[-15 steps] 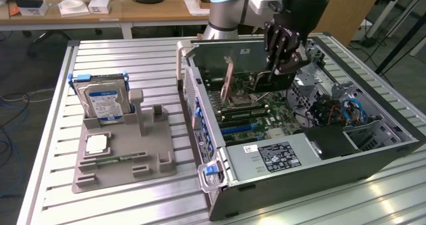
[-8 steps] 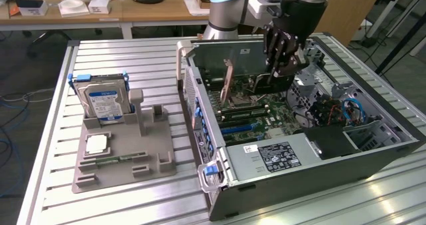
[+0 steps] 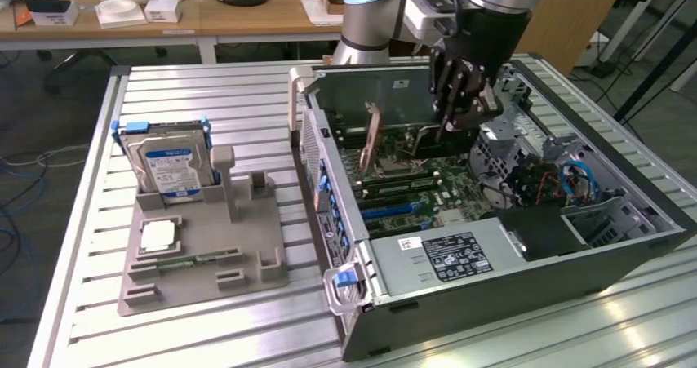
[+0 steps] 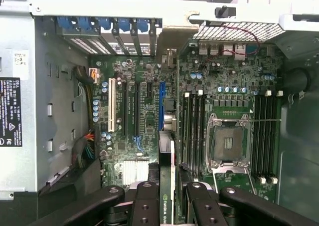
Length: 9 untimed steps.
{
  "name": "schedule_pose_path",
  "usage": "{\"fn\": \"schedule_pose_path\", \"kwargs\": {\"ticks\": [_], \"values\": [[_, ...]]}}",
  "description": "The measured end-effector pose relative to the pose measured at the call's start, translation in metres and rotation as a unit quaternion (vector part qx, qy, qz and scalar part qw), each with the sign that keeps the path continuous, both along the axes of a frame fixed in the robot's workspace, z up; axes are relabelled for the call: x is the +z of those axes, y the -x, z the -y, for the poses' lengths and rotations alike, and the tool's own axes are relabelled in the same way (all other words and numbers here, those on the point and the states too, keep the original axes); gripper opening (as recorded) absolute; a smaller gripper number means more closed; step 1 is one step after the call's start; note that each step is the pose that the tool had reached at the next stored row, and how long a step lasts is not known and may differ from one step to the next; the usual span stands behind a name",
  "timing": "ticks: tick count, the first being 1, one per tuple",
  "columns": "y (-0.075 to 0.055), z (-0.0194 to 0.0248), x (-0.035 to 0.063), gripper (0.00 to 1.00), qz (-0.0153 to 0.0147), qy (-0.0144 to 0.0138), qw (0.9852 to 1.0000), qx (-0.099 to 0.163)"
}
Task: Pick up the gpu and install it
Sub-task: 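Insert the gpu into the slot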
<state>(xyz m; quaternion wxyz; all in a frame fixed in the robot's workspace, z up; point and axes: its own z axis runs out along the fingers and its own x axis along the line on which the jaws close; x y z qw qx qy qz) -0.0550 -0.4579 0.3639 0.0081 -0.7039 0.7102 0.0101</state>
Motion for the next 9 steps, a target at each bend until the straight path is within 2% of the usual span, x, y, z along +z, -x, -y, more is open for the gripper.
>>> {"fn": "schedule_pose_path", "kwargs": {"ticks": [9], "values": [[0.0000,0.0000,-0.0079,0.26,0.0000,0.0000,1.0000,-0.010]]}}
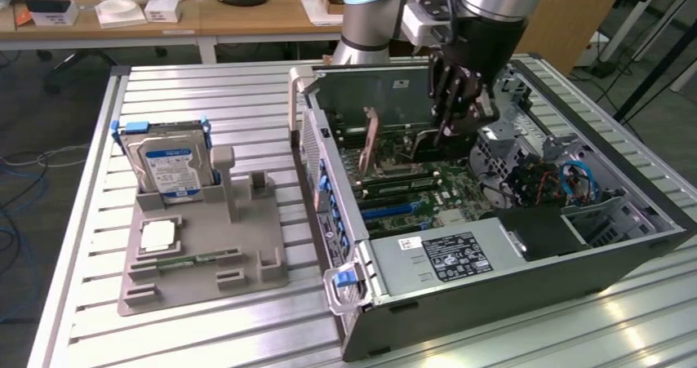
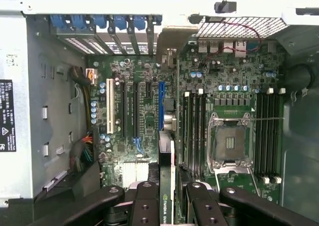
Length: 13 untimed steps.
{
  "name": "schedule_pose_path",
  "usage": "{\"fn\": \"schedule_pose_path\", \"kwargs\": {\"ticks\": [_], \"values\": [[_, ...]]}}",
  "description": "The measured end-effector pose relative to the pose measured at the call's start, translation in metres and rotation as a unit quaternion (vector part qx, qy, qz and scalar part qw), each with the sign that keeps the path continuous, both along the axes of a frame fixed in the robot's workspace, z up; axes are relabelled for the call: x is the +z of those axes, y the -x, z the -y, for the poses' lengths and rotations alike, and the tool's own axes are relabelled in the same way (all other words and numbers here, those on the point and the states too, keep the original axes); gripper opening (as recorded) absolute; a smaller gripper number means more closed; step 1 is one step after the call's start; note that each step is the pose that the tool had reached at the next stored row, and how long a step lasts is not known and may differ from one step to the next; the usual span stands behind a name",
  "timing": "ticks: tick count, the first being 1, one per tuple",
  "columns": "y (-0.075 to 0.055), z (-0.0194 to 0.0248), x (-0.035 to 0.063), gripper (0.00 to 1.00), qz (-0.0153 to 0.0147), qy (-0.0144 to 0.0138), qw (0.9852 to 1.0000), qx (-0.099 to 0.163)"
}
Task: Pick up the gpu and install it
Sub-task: 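Insert the gpu into the slot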
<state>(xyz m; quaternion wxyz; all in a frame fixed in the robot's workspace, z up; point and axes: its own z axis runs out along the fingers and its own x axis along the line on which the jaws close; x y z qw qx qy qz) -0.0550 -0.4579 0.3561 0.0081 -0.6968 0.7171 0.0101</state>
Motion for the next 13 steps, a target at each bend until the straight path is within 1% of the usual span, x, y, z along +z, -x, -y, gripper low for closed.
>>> {"fn": "schedule_pose_path", "kwargs": {"ticks": [7,13], "values": [[0.0000,0.0000,-0.0076,0.26,0.0000,0.0000,1.0000,0.000],[0.0000,0.0000,-0.0087,0.26,0.0000,0.0000,1.0000,0.000]]}}
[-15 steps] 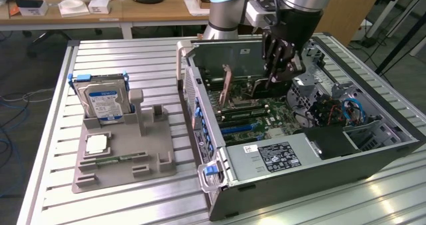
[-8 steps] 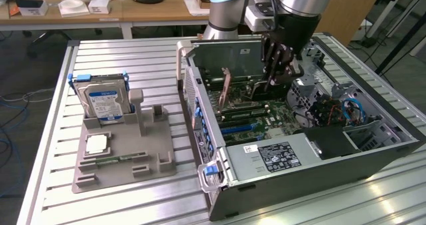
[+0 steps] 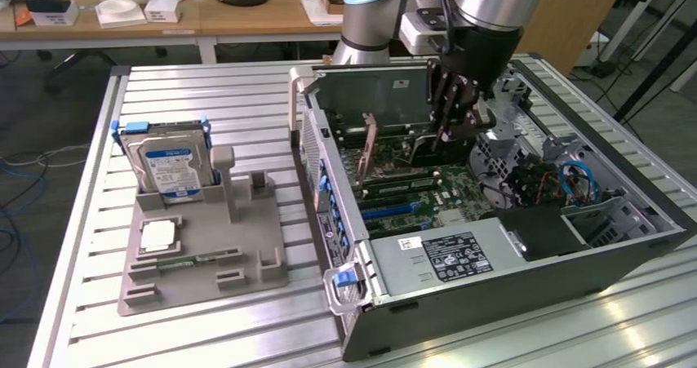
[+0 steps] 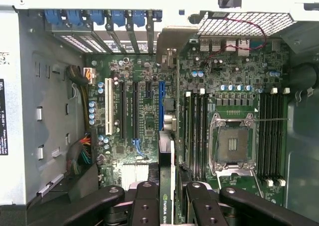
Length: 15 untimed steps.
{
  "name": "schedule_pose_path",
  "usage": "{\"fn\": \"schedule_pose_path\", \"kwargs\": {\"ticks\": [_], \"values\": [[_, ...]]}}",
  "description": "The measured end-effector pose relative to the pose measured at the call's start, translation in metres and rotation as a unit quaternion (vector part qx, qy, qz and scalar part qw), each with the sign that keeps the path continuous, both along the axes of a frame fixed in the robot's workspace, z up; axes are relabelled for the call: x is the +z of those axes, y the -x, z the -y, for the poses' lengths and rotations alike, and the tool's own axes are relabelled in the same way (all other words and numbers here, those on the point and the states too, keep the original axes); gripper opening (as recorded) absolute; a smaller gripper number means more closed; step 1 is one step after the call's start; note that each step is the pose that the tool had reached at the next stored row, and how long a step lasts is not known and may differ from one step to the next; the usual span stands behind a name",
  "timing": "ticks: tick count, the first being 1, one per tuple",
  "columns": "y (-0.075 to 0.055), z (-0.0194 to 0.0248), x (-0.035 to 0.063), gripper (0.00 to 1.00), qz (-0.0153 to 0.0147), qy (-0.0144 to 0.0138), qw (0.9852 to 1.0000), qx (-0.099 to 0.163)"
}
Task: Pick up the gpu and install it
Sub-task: 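Insert the gpu into the slot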
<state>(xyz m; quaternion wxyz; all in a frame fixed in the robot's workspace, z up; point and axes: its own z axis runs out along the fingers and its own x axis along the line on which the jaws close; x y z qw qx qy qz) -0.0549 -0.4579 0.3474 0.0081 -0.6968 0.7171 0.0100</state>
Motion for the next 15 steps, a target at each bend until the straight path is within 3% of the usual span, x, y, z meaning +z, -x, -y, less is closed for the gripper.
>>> {"fn": "schedule_pose_path", "kwargs": {"ticks": [15], "values": [[0.0000,0.0000,-0.0094,0.26,0.0000,0.0000,1.0000,0.000]]}}
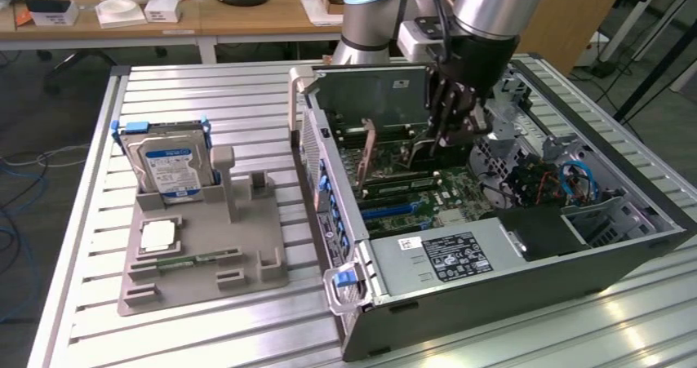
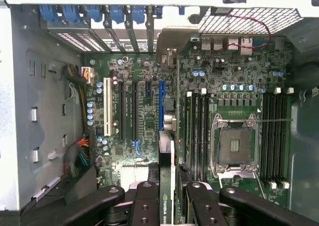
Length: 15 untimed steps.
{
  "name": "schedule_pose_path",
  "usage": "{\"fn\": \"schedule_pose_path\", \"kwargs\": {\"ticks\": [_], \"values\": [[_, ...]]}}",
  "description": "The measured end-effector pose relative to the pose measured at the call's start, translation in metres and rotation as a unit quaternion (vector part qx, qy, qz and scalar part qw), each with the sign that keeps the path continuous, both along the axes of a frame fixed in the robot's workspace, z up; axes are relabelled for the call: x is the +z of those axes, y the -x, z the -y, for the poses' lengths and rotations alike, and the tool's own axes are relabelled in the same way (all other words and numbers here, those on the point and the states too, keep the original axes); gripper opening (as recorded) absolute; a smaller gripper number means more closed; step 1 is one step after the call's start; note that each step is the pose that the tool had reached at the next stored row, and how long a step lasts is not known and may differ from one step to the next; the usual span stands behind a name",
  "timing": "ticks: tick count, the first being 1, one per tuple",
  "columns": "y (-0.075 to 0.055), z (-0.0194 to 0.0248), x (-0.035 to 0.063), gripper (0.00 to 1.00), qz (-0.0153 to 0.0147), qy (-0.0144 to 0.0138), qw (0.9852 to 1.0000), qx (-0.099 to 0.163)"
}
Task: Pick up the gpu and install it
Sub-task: 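Insert the gpu into the slot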
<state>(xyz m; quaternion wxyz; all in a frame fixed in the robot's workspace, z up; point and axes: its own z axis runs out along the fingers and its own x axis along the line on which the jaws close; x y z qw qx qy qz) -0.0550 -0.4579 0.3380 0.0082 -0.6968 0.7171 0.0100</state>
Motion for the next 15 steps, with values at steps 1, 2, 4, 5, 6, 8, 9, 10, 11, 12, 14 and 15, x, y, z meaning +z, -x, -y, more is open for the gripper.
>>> {"fn": "schedule_pose_path", "kwargs": {"ticks": [1,2,4,5,6,8,9,10,11,12,14,15], "values": [[0.0000,0.0000,-0.0005,0.26,0.0000,0.0000,1.0000,0.000],[0.0000,0.0000,-0.0008,0.26,-0.0001,0.0001,1.0000,0.000],[0.0000,0.0000,-0.0019,0.26,0.0000,-0.0001,1.0000,0.000],[0.0000,0.0000,-0.0026,0.26,0.0000,-0.0001,1.0000,0.000],[0.0000,0.0000,-0.0034,0.26,0.0000,-0.0001,1.0000,0.000],[0.0000,0.0000,-0.0053,0.26,0.0000,0.0000,1.0000,0.000],[0.0000,0.0000,-0.0055,0.26,0.0000,0.0000,1.0000,0.000],[0.0000,0.0000,-0.0055,0.26,0.0000,0.0000,1.0000,0.000],[0.0000,0.0000,-0.0054,0.26,0.0000,0.0001,1.0000,0.000],[0.0000,0.0000,-0.0055,0.26,0.0000,0.0000,1.0000,0.000],[0.0000,0.0000,-0.0055,0.26,0.0000,0.0000,1.0000,0.000],[0.0000,0.0000,-0.0055,0.26,0.0000,0.0000,1.0000,0.000]]}}
